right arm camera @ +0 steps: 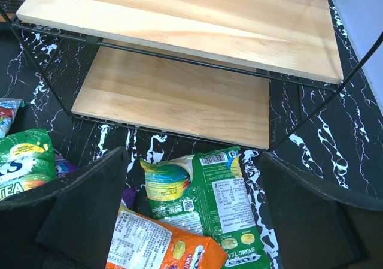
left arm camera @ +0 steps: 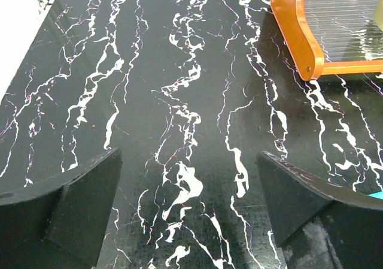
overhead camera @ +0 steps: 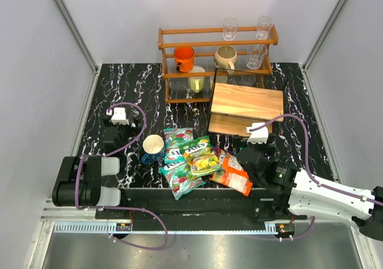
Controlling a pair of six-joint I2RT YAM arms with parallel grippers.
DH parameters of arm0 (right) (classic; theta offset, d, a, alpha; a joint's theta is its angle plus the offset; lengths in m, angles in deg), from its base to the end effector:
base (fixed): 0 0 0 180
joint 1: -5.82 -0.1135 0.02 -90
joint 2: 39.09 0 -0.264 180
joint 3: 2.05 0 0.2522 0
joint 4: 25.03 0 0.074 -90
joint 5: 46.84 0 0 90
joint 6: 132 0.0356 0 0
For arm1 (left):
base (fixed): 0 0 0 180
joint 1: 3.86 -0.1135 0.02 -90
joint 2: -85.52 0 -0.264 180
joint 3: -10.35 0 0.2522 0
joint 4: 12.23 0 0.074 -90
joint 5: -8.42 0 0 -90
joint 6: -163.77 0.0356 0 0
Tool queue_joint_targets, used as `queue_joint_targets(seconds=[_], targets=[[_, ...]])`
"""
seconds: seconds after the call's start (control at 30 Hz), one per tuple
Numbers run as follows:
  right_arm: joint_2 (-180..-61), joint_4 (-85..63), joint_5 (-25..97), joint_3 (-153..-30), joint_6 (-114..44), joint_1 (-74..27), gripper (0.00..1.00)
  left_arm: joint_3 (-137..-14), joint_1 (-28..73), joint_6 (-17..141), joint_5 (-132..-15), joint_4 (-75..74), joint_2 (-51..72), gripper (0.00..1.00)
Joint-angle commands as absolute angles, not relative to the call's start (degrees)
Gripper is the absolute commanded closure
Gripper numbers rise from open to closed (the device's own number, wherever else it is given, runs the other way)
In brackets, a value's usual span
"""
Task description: Place and organize the candy bags onto the shelf
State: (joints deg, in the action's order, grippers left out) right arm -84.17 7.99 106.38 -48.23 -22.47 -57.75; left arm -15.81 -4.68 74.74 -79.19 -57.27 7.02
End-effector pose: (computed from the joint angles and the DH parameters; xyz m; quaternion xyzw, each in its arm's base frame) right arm 0.1006 0.1311 0.2577 -0.0433 0.7856 -0.0687 0.6133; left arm 0.2301 0.0018 0.1586 0.0148 0.7505 -0.0053 0.6607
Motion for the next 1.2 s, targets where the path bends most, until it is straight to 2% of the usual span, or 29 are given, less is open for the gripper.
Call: queue_joint_targets(seconds=[0.0, 0.87, 0.97, 1.17], targets=[[-84.7, 7.19, 106.17, -48.85, -21.87, -57.29, 0.0, -17.65, -4.91, 74.47, -78.42, -60.25, 6.86, 0.01], [-86.11, 7.45, 104.59, -49.47, -22.31, -57.29, 0.0, -17.73, -4.3, 74.38, -81.32, -59.99, 6.86, 0.01], [-86.02, 7.19, 100.48, -49.73, -22.49, -57.29, 0.0, -17.73, -4.3, 74.3, -81.32, -60.08, 6.95, 0.01], [-87.42, -1.85, 82.91, -48.77, -27.22, -57.37, 0.0, -17.73, -4.21, 74.3, -81.41, -60.08, 6.86, 0.01]])
